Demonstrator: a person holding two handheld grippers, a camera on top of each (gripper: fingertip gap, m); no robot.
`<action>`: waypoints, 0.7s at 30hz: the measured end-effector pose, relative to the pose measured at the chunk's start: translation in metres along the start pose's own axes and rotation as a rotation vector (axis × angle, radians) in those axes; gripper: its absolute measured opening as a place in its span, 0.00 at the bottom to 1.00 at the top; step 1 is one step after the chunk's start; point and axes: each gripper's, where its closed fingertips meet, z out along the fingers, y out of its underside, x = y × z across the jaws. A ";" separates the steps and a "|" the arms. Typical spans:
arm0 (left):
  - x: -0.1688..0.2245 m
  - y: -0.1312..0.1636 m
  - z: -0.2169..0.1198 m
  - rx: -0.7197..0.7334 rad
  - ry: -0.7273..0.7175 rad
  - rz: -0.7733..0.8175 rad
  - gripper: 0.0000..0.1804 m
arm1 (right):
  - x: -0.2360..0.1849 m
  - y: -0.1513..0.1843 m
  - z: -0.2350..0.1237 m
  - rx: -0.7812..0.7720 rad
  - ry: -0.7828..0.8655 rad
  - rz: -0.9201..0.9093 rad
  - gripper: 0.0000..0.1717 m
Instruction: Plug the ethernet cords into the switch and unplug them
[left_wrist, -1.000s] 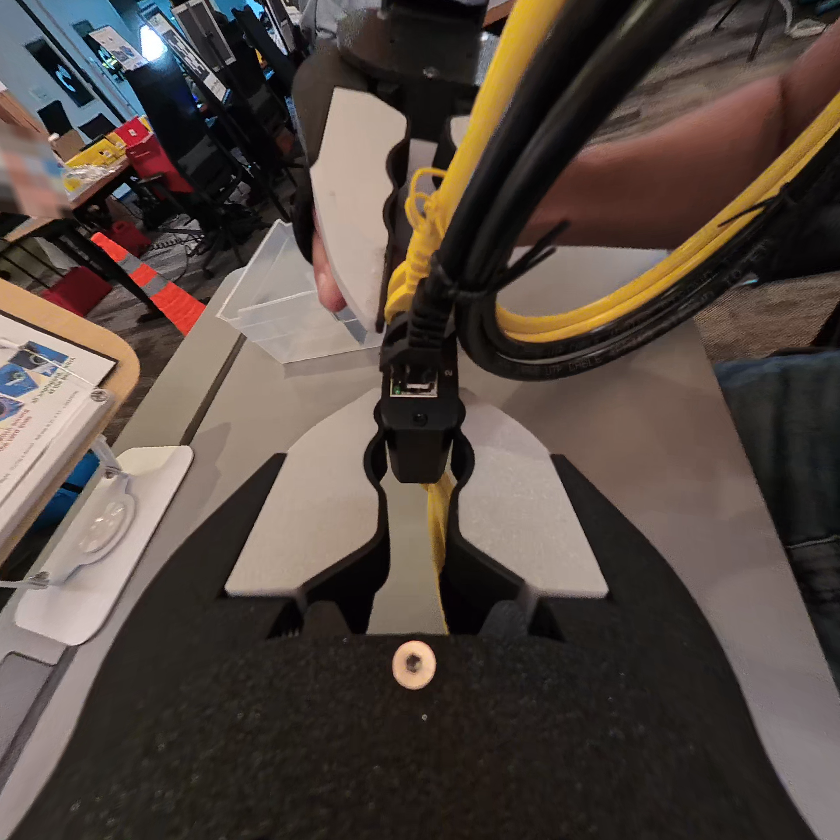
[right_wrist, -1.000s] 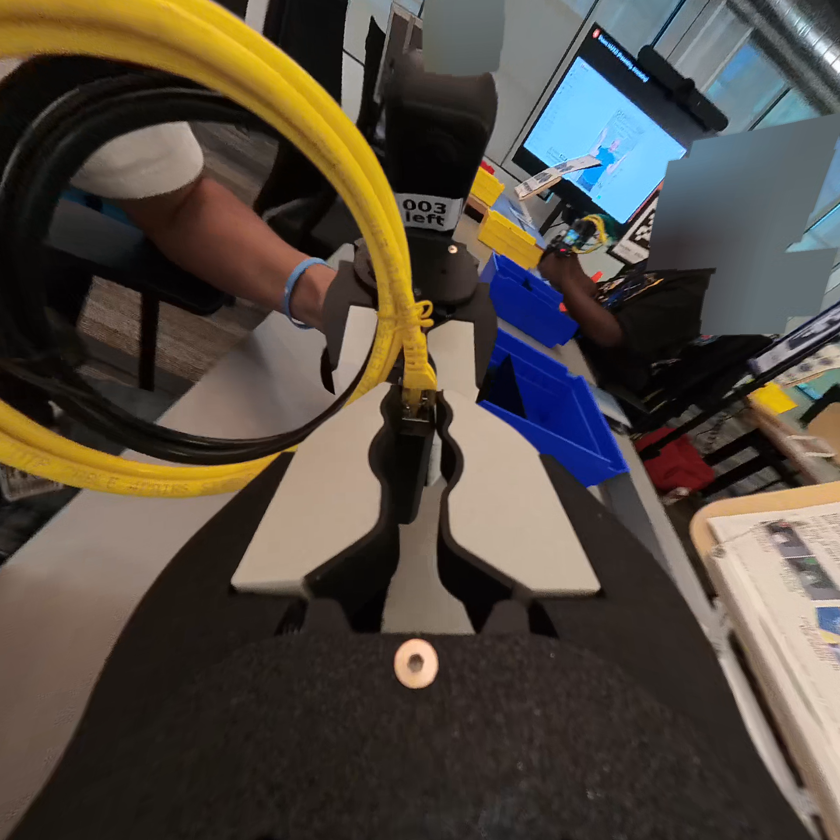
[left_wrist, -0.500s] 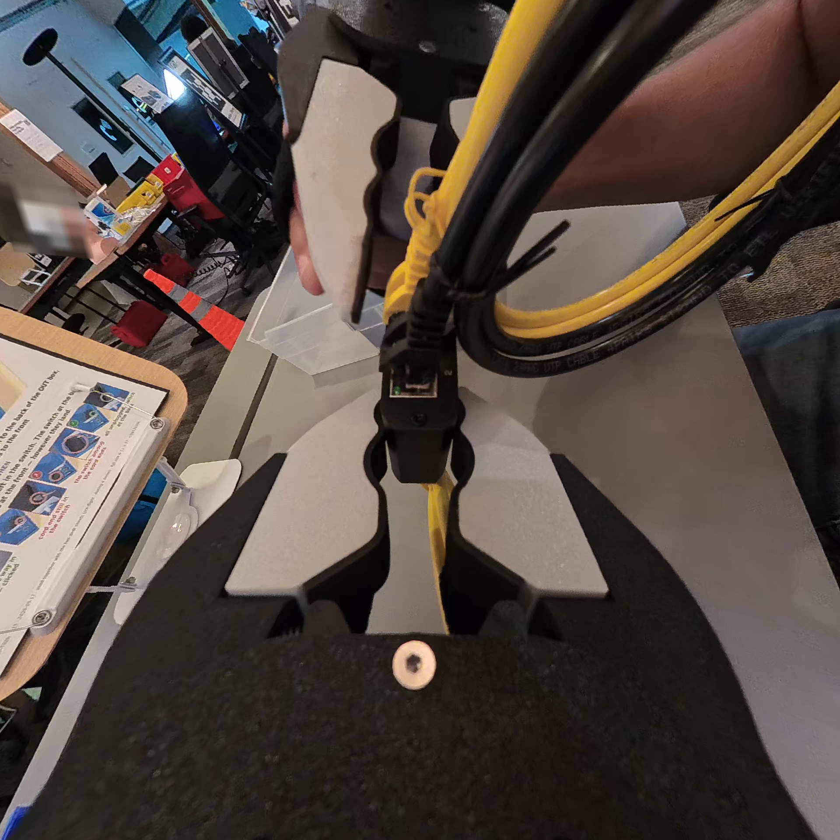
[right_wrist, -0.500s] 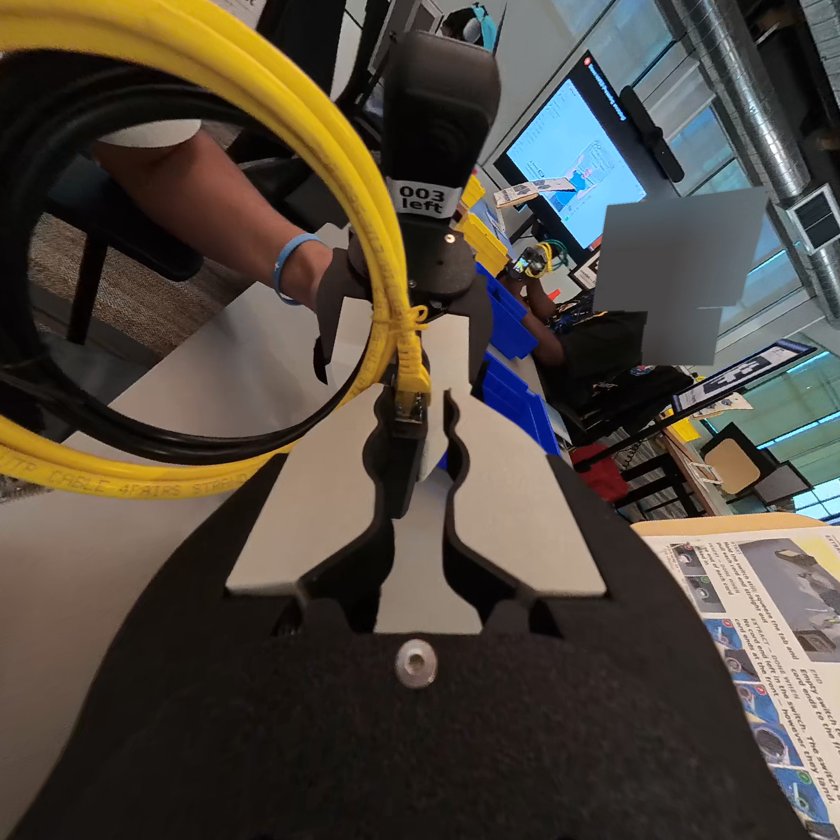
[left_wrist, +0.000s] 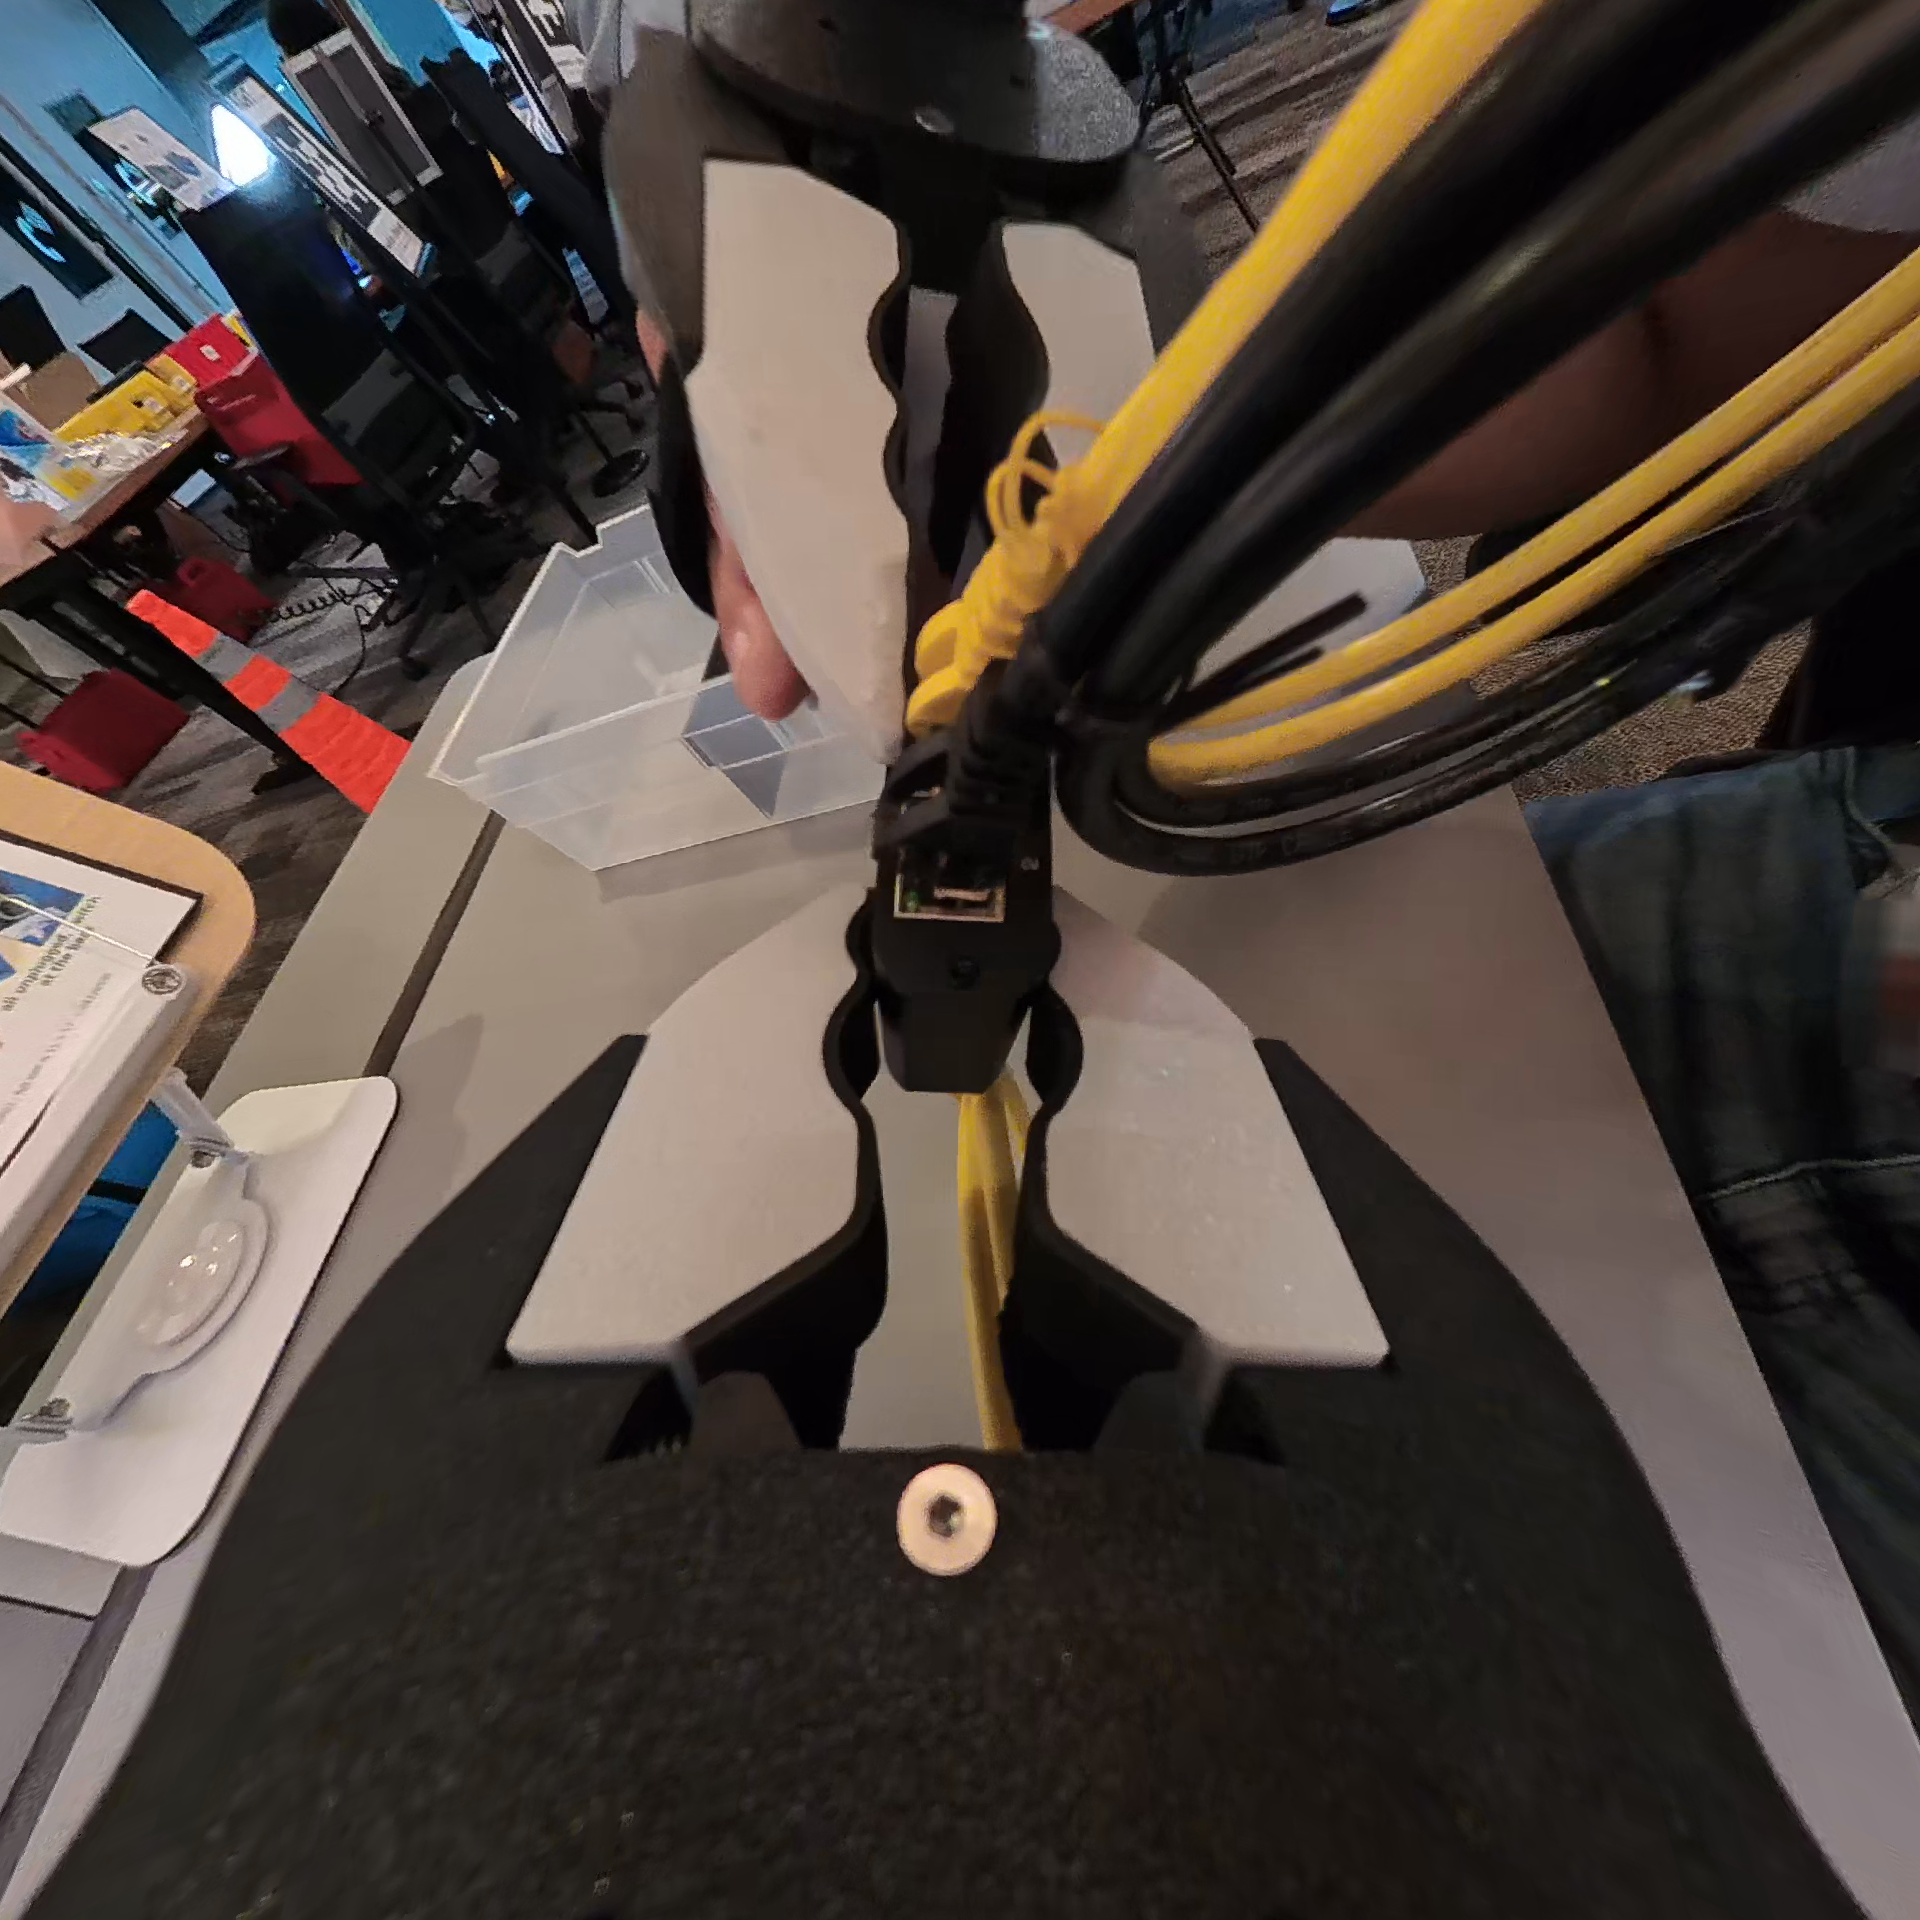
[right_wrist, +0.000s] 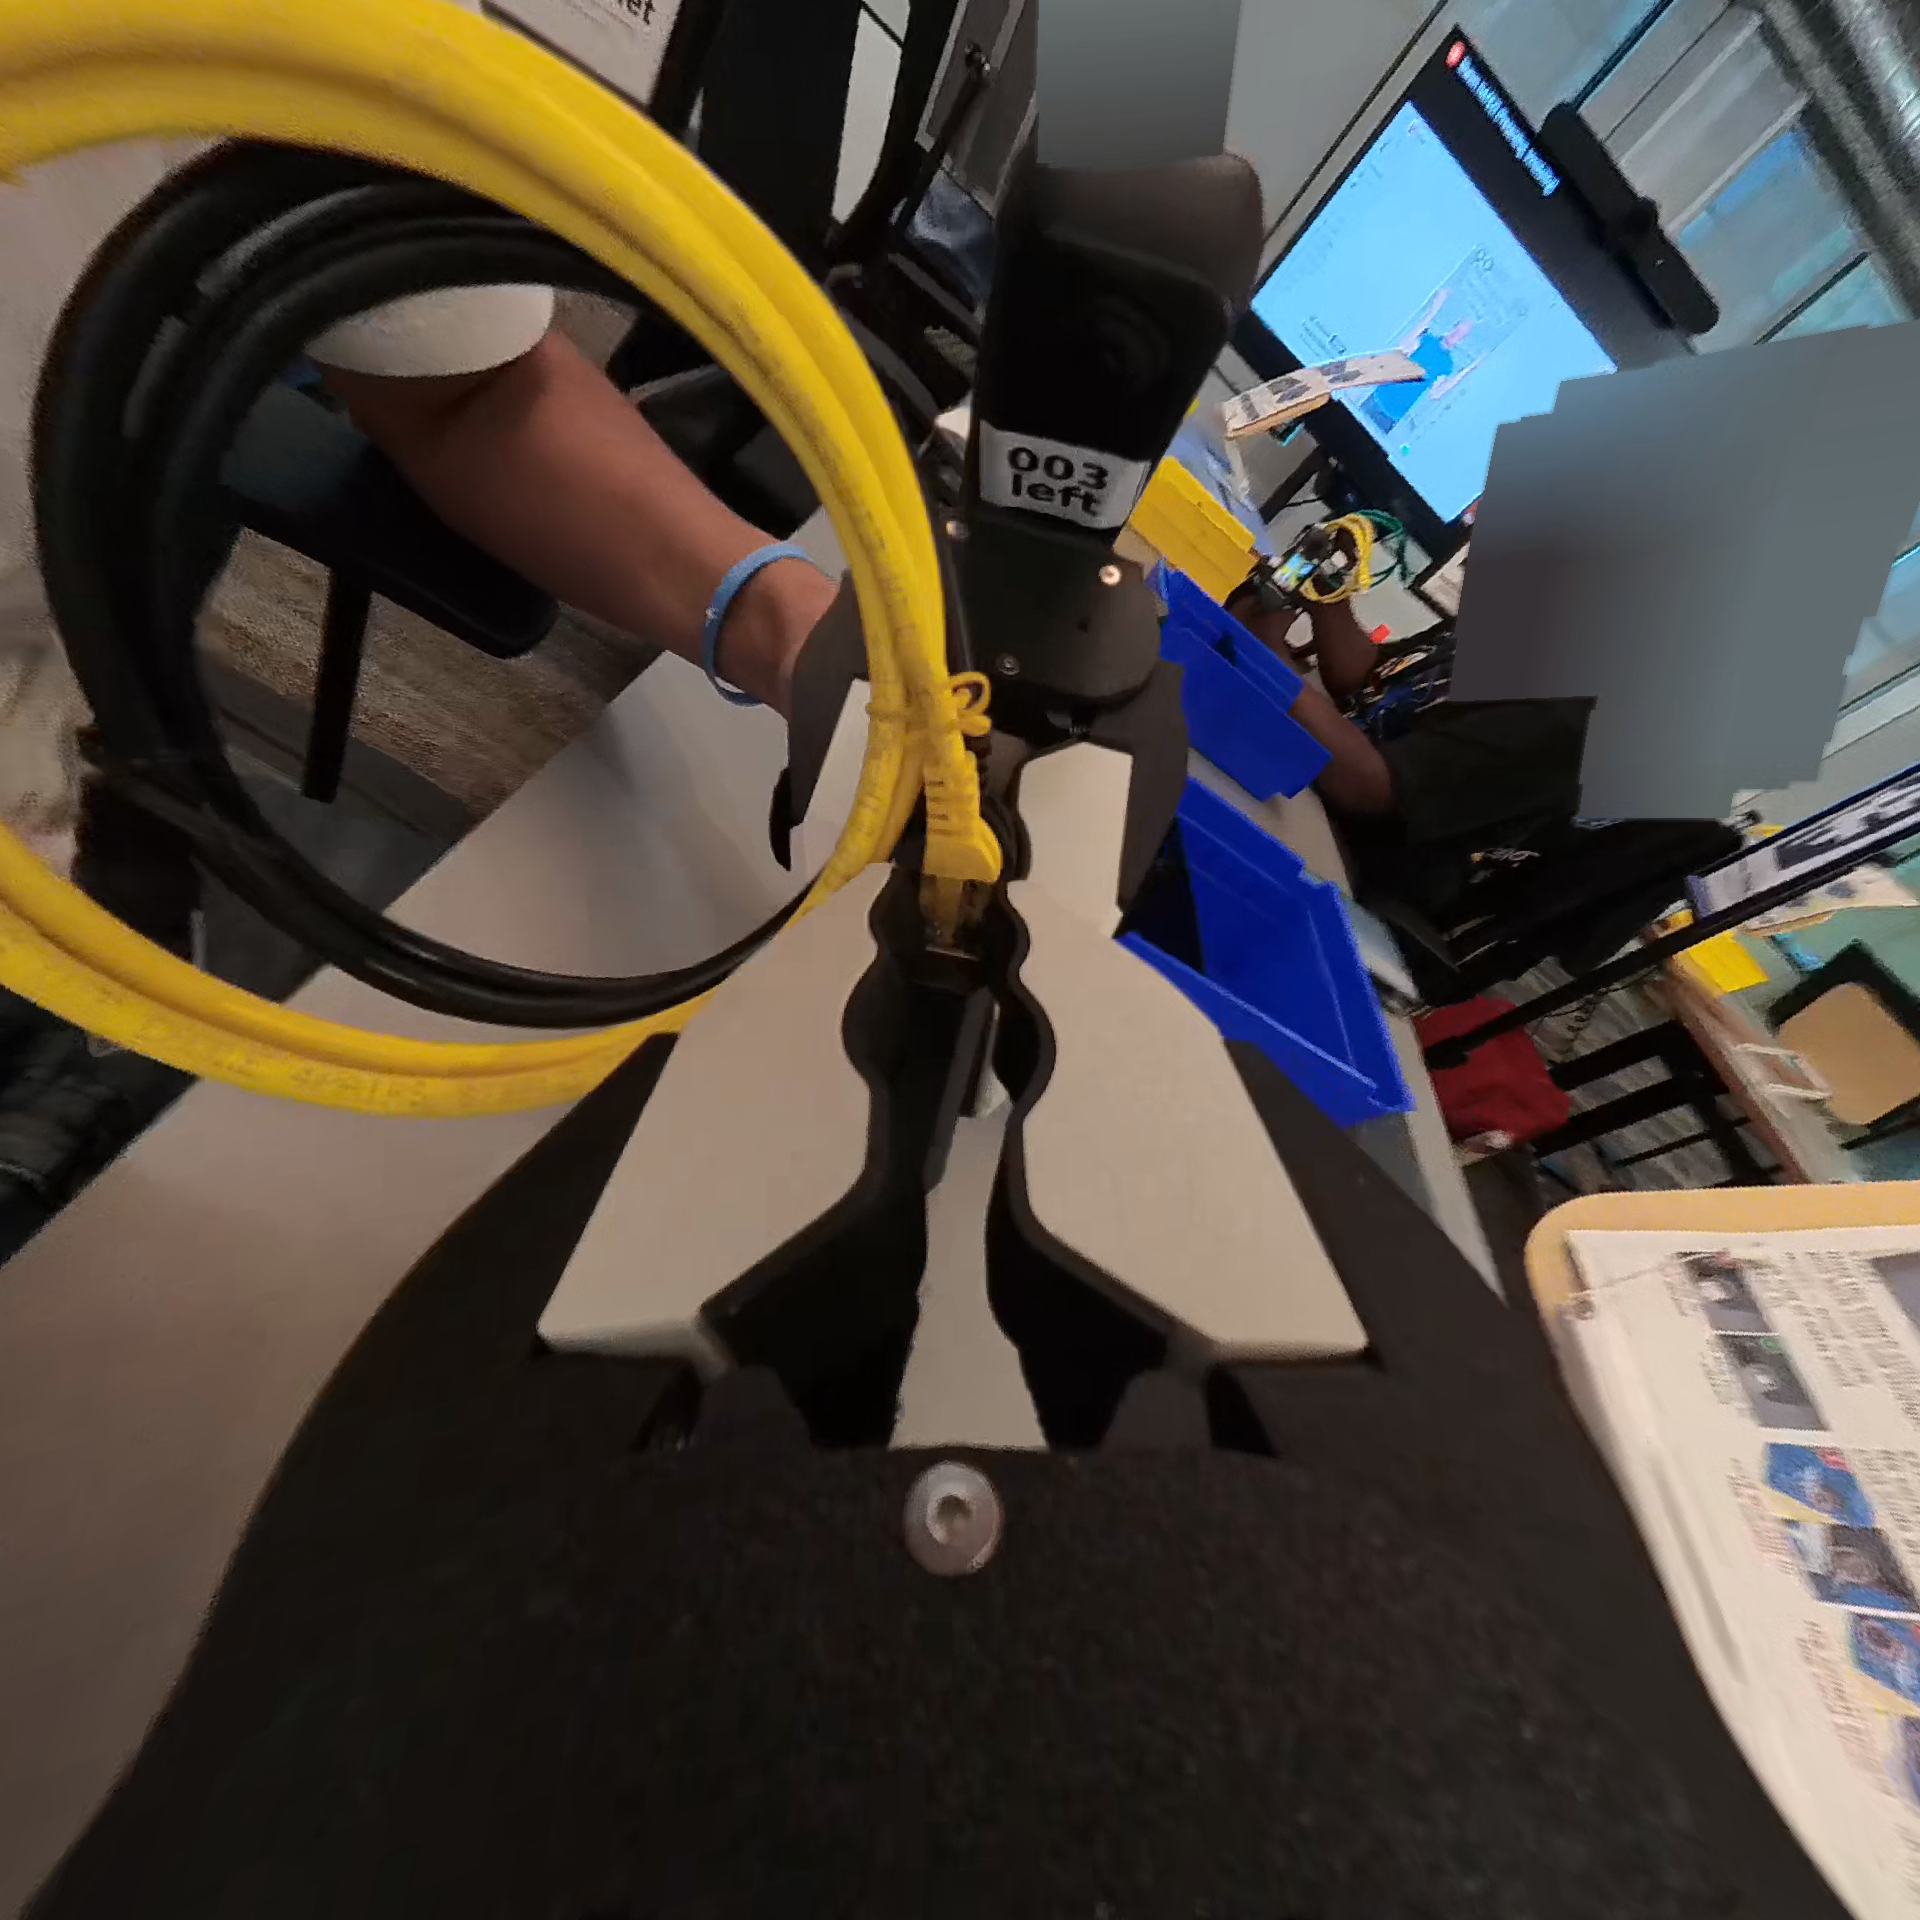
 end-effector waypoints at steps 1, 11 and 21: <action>0.001 0.000 0.001 0.000 0.005 -0.004 0.14 | 0.000 0.001 0.000 0.000 -0.013 0.034 0.06; -0.011 -0.002 -0.003 -0.018 -0.076 0.009 0.13 | 0.012 -0.001 -0.002 0.025 0.041 0.022 0.07; -0.066 0.038 -0.023 -0.439 -0.568 0.381 0.13 | 0.070 0.022 -0.064 -0.221 0.292 0.323 0.09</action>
